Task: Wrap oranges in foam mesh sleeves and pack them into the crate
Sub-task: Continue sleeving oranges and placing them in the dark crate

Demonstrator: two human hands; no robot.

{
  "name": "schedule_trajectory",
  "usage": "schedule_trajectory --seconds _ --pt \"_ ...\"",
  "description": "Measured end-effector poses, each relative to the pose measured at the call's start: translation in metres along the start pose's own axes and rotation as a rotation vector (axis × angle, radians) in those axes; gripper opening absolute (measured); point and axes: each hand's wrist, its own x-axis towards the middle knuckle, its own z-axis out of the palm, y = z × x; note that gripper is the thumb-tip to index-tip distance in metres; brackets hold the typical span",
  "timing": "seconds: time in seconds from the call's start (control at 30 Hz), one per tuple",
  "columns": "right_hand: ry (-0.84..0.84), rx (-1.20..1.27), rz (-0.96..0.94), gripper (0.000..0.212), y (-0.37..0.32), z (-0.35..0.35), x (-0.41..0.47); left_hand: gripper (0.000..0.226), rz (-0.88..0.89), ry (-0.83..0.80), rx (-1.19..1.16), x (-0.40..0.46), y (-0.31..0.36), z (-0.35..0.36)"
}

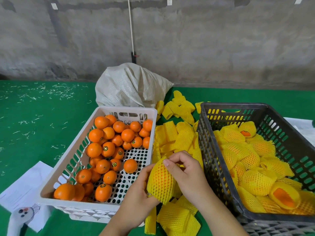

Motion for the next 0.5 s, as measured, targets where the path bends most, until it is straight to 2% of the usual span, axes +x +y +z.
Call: schedule_trajectory --seconds 0.1,0.17,0.27,0.3,0.4,0.5 --pt "0.009 0.001 0.019 0.010 0.000 -0.007 0.008 0.074 0.009 -0.020 -0.011 0.001 -0.002 0.000" --pt "0.079 0.118 0.114 0.015 -0.004 -0.001 0.004 0.072 0.014 -0.009 -0.040 0.001 -0.002 0.000" --pt "0.128 0.368 0.323 0.066 -0.005 0.029 -0.016 0.072 0.024 0.063 -0.011 0.000 -0.002 0.002" --pt "0.130 0.435 0.336 0.074 -0.004 0.042 -0.024 0.075 0.031 0.096 0.024 -0.002 -0.003 0.003" --pt "0.171 0.507 0.263 0.073 0.002 0.064 -0.036 0.076 0.029 0.152 0.053 -0.004 -0.004 0.007" --pt "0.231 0.433 0.225 0.071 0.003 0.050 -0.026 0.075 0.051 0.151 0.080 -0.002 -0.002 0.011"
